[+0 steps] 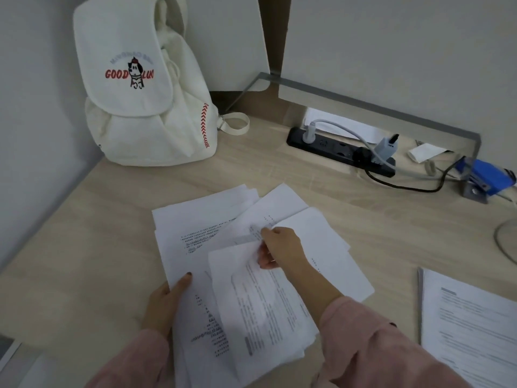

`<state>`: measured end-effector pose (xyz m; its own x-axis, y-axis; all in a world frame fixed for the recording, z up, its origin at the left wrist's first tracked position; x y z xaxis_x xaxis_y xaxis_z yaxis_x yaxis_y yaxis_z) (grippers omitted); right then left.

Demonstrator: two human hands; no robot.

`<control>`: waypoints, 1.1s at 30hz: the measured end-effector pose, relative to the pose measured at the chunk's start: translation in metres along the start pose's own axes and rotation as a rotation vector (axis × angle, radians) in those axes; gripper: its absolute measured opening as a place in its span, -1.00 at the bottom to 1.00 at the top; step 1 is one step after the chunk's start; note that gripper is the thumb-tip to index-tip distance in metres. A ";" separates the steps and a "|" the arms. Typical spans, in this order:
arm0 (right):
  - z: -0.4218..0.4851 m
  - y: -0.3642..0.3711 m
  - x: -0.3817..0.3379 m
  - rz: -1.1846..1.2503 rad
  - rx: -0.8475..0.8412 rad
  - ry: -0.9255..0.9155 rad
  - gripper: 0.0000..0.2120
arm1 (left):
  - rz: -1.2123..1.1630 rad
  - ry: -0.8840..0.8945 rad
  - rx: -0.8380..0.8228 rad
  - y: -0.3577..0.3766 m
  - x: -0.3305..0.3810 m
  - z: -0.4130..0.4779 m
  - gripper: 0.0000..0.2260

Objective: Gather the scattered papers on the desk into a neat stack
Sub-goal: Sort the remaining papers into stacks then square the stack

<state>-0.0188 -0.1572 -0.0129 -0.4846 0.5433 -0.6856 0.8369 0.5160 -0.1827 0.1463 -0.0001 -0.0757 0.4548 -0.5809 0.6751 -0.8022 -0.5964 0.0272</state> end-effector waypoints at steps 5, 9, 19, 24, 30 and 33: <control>0.020 0.023 -0.010 -0.118 -0.075 -0.014 -0.74 | -0.031 -0.005 -0.028 -0.002 -0.002 -0.001 -0.71; 0.035 0.031 -0.012 -0.452 -0.125 -0.120 -0.81 | -0.028 0.000 -0.046 -0.002 -0.001 -0.002 -0.60; 0.059 0.015 -0.031 -1.547 -0.252 -0.506 -0.13 | -0.034 0.023 0.004 -0.004 0.001 0.003 -0.91; 0.060 0.007 -0.036 -1.697 -0.179 -0.532 -0.27 | -0.014 0.007 -0.007 -0.007 -0.002 0.002 -0.81; 0.053 -0.021 -0.013 -1.533 -0.195 -0.337 -0.34 | -0.023 -0.002 -0.030 -0.006 0.001 0.002 -0.85; 0.043 -0.042 0.000 -1.226 -0.182 -0.172 -0.43 | -0.032 -0.004 -0.035 -0.006 0.002 0.001 -0.78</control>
<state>-0.0430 -0.2075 -0.0354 -0.8682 -0.4455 -0.2183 -0.1955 0.7116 -0.6748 0.1520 0.0018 -0.0752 0.4816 -0.5641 0.6707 -0.8005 -0.5947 0.0746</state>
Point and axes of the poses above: each hand's wrist, its own z-axis towards the middle knuckle, its own y-axis out of the palm, x = y × z, the point moved 3 cm from there along z, towards the middle knuckle, and after that the axes turned 8 degrees about -x, right-handed, at the moved point
